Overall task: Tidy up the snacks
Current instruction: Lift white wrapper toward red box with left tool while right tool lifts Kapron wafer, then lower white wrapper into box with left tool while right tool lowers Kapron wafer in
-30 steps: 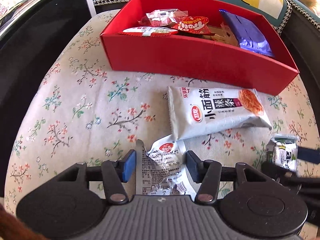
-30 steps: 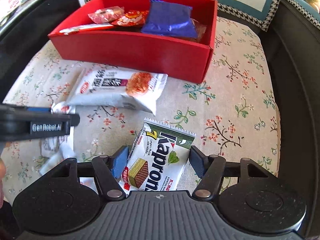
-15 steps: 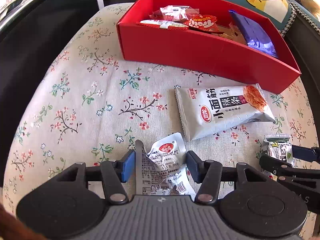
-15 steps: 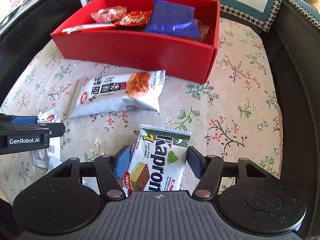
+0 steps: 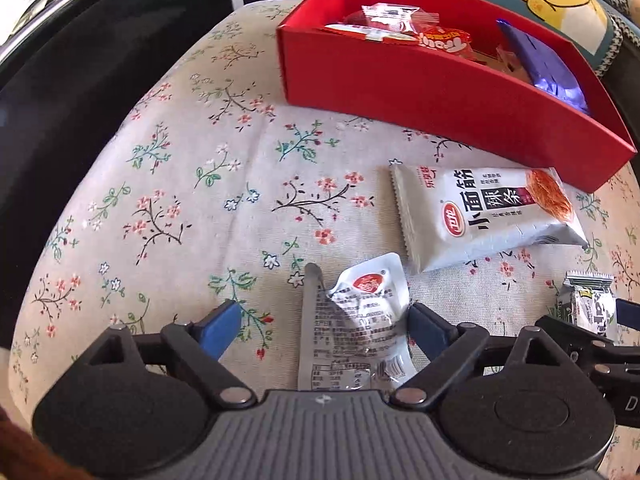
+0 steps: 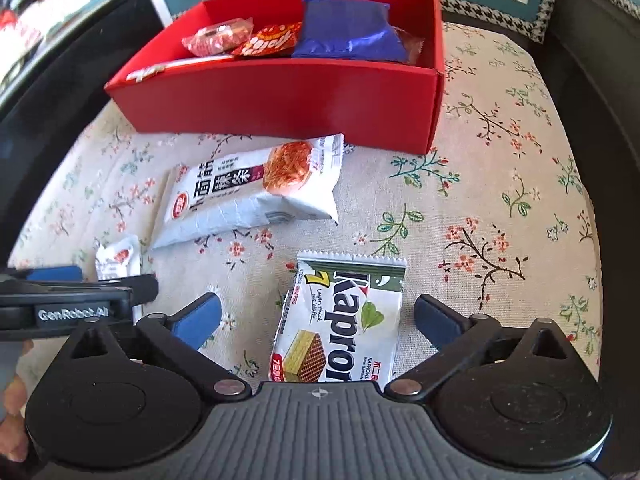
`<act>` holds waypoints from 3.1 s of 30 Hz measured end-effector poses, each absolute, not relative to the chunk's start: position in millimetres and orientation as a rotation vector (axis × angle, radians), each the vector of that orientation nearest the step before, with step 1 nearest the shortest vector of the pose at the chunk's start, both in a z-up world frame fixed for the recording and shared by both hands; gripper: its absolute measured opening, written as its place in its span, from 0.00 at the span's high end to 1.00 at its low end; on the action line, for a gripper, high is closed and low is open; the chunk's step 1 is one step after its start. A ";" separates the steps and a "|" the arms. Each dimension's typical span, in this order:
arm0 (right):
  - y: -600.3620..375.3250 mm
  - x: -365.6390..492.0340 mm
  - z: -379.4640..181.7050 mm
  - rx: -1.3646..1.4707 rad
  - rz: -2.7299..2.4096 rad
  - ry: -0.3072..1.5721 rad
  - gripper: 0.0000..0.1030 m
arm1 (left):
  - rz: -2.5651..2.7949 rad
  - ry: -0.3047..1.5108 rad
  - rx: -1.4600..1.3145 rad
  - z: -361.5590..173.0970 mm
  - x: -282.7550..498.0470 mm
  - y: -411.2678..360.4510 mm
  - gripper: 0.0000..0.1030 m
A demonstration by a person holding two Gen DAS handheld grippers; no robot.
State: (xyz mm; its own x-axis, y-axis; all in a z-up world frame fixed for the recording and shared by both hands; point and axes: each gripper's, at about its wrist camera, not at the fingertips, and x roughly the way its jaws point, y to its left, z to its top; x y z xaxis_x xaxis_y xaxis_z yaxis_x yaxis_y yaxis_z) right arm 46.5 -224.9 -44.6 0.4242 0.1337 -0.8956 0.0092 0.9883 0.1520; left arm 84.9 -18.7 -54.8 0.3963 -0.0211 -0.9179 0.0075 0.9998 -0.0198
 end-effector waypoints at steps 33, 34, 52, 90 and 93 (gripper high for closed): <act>-214.6 57.3 7.6 0.094 0.056 1.012 0.36 | -0.164 1.036 -0.022 12.0 103.2 -40.7 0.09; -214.7 59.3 9.4 0.094 0.056 1.007 0.36 | -0.170 1.033 -0.027 14.0 105.2 -41.5 0.09; -224.8 103.6 33.7 0.141 0.041 0.922 0.36 | -0.174 0.947 -0.019 40.6 149.3 -61.3 0.09; -258.8 185.2 31.1 0.199 0.002 0.885 0.36 | -0.133 0.905 0.016 34.7 229.4 -96.7 0.10; -259.7 189.4 25.8 0.200 0.005 0.892 0.36 | -0.126 0.913 0.016 30.0 234.2 -98.0 0.10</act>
